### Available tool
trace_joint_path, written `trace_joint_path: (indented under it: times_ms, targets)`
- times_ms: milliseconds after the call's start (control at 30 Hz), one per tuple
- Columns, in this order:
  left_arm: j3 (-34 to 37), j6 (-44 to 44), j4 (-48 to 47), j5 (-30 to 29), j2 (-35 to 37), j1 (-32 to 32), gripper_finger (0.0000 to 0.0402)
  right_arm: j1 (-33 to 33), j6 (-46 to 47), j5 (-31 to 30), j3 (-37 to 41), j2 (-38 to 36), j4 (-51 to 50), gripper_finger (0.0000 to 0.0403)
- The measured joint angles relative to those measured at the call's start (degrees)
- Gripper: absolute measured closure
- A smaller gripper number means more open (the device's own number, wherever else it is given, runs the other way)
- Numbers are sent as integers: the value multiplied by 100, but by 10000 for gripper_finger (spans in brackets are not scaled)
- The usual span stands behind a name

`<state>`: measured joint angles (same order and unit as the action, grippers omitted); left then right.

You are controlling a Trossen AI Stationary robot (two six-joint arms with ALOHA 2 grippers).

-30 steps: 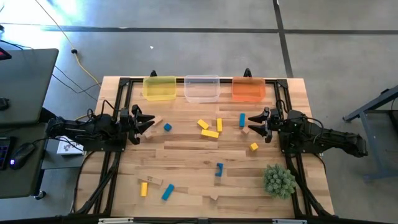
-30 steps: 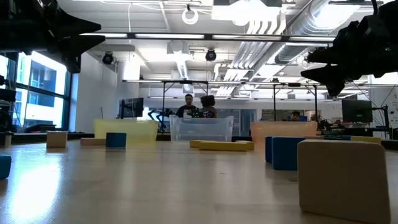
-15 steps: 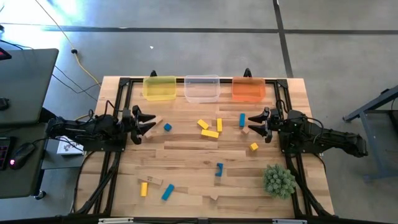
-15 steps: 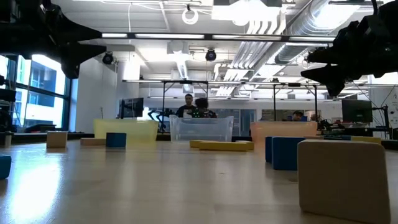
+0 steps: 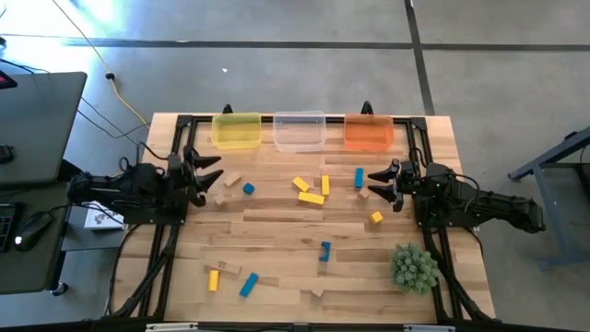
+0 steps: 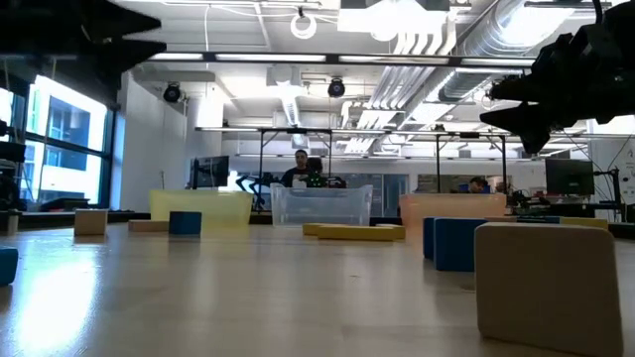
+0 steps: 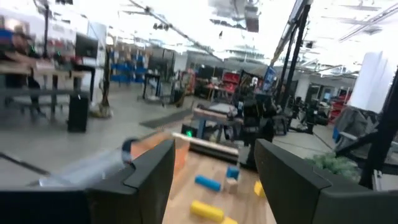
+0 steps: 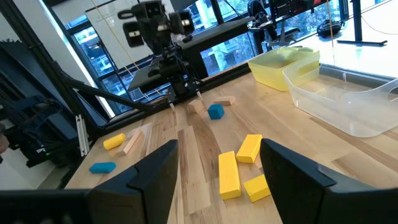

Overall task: Sort & place blocks by color
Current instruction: Put the blue block into the yellow bin

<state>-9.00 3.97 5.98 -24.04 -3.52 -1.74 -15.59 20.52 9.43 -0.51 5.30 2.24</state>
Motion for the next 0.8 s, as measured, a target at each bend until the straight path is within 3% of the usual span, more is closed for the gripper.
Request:
trace_joint_path:
  times_ms: [300,600,800]
  targets:
    - [-1525,-449,-1583,-441,-1553,-23,192,1,1,-2,-1,0,0,187]
    - [-2373,510,-2944,-471,-3027,-387,192,0,0,-2,0,0,0,187]
    - [-2656,1260,-3457,43,-3757,-846,192,1,2,-2,0,0,0,187]
